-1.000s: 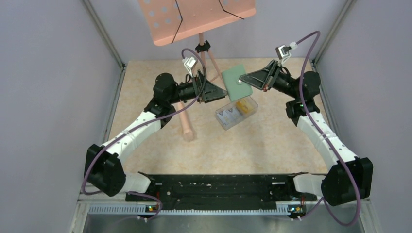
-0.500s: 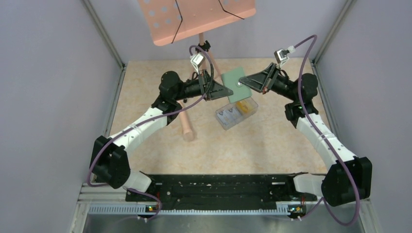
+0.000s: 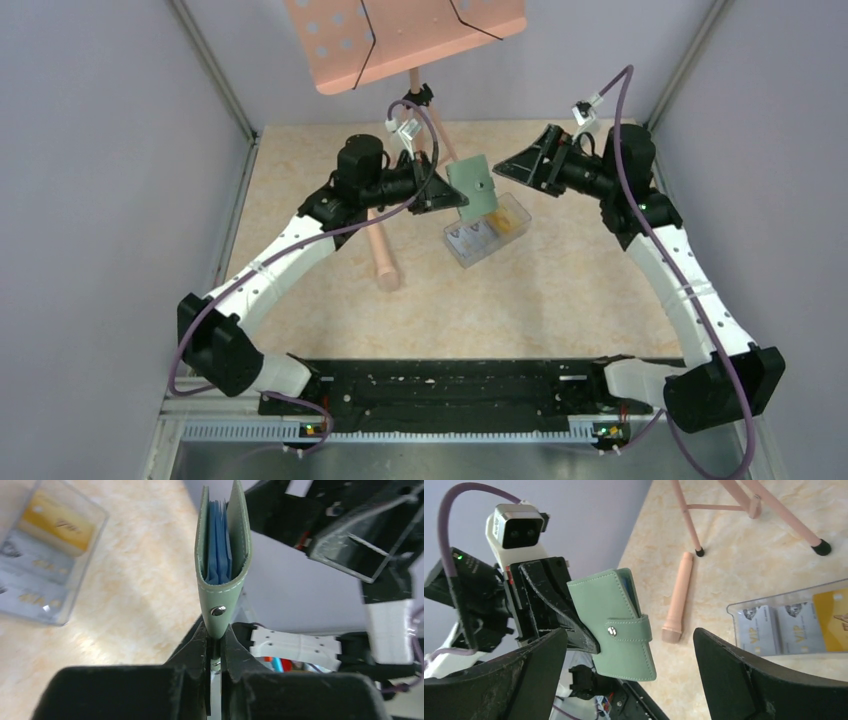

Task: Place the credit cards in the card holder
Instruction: Open the card holder at the center of the board.

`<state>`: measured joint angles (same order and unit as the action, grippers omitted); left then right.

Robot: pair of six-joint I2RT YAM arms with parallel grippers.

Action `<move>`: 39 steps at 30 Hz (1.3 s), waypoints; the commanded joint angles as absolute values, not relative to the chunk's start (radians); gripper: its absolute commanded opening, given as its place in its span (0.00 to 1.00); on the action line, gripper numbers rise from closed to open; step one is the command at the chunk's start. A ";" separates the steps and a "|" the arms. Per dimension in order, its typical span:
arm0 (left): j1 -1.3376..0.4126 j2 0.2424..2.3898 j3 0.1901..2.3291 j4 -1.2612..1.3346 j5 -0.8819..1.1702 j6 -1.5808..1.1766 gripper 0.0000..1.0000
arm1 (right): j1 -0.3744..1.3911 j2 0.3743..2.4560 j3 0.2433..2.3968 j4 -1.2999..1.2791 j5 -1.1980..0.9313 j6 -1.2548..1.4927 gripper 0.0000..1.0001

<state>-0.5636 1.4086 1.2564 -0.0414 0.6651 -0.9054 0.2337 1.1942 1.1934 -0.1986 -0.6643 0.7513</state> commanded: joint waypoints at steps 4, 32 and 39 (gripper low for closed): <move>-0.596 1.387 1.386 -0.505 0.463 -0.656 0.00 | 0.361 1.281 1.329 -0.509 -0.496 0.540 0.96; -0.673 1.466 1.442 -0.662 0.363 -0.634 0.00 | 0.610 1.477 1.400 -0.664 -0.382 0.416 0.44; -0.687 1.477 1.443 -0.670 0.360 -0.632 0.00 | 0.609 1.474 1.390 -0.642 -0.392 0.426 0.57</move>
